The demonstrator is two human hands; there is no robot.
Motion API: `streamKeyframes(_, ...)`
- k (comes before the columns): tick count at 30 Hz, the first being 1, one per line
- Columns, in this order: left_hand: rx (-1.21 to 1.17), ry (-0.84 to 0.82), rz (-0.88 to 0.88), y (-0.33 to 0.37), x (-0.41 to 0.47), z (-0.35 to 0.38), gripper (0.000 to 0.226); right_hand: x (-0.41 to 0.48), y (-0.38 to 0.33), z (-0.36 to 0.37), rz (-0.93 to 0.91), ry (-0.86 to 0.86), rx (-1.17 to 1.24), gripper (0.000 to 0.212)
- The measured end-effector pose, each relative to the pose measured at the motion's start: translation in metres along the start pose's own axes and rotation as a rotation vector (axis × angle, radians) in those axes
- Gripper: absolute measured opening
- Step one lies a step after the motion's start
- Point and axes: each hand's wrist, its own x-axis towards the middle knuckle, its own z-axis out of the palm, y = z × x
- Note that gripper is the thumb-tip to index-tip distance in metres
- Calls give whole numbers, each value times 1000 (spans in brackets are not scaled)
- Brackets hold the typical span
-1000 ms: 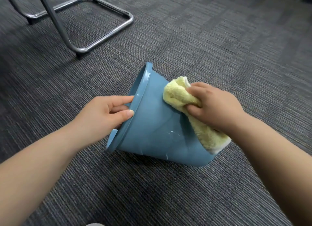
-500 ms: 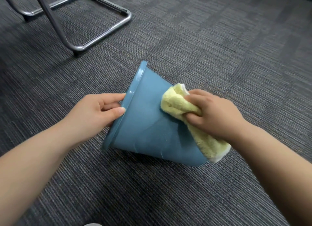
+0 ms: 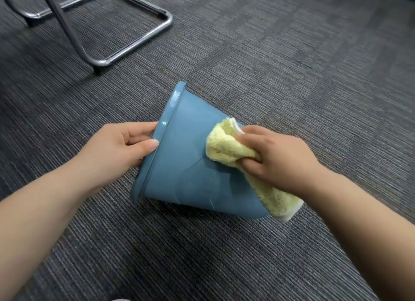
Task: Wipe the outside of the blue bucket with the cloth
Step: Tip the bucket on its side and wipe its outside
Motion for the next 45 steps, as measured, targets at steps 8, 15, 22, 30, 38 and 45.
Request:
streamKeyframes(8, -4, 22, -25, -6, 0, -4, 38, -2, 22, 3, 143, -7, -9, 30)
streamKeyframes(15, -13, 51, -65, -10, 4, -9, 34, -13, 28, 7, 150, -41, 31, 31)
streamKeyframes(22, -32, 56, -67, -6, 4, -5, 32, -18, 31, 5, 108, -32, -41, 27)
streamKeyframes(30, -45, 66, -82, -11, 4, -8, 32, -20, 46, 6, 238, -39, 26, 31)
streamKeyframes(38, -34, 87, -78, -17, 9, -12, 32, -24, 40, 9, 65, -53, -51, 32)
streamKeyframes(45, -81, 79, -101, -19, 9, -13, 30, -30, 68, 10, 304, -46, -52, 27)
